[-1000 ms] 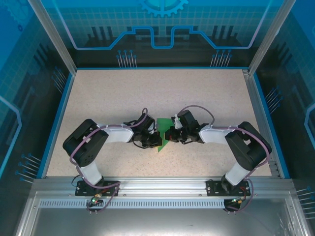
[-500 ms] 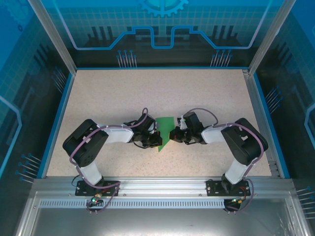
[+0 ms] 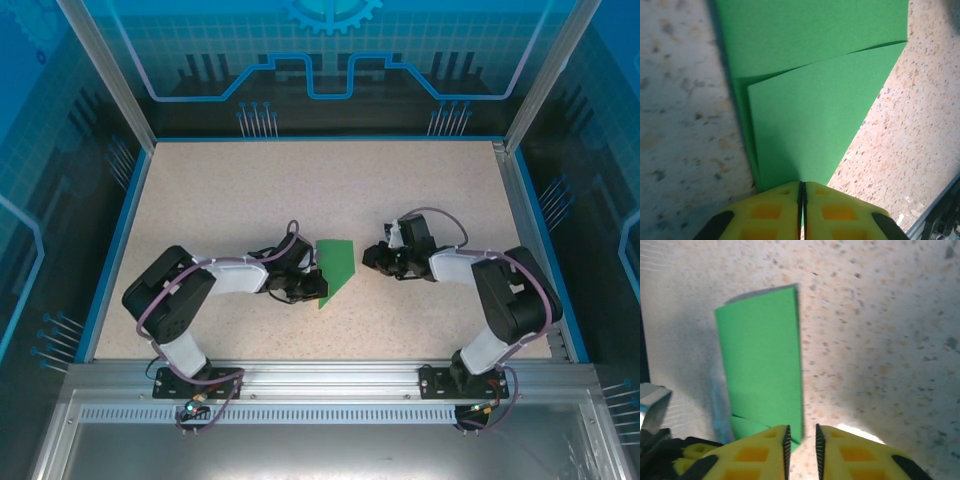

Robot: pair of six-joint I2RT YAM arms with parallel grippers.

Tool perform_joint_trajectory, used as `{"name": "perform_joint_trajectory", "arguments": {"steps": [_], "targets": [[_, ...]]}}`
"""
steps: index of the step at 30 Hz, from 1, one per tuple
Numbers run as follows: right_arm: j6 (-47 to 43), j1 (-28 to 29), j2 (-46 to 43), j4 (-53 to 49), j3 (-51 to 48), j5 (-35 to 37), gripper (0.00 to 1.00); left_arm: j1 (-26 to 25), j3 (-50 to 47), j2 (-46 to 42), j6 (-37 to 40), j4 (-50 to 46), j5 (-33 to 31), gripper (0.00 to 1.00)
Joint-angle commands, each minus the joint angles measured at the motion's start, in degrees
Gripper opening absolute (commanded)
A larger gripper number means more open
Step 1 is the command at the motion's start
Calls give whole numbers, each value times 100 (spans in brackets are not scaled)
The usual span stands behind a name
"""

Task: Fold a paper plane with a square sheet of paper (pick it up from the middle)
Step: Third fold the triangle at the center of the table.

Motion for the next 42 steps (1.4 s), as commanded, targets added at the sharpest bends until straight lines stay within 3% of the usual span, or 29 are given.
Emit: {"name": "perform_joint_trajectory", "arguments": {"steps": [1, 7, 11, 27, 31, 42], "targets": [[-185, 81, -177, -585, 156, -283, 30, -26, 107, -370, 204, -432, -212, 16], [-121, 235, 135, -907, 428, -537, 40, -23, 447, -655, 224, -698, -645, 22], [-120, 283, 340, -939, 625, -642, 41, -17, 649, -438, 243, -679, -704, 22], [140, 484, 569, -1142, 831, -396, 44, 41, 930, 130, 279, -922, -1090, 18], [292, 515, 733, -666, 820, -831, 43, 41, 943, 234, 292, -891, -1069, 18], [-192, 459, 1163, -842, 1513, -1100, 41, 32, 602, -413, 222, -633, -899, 27]]}}
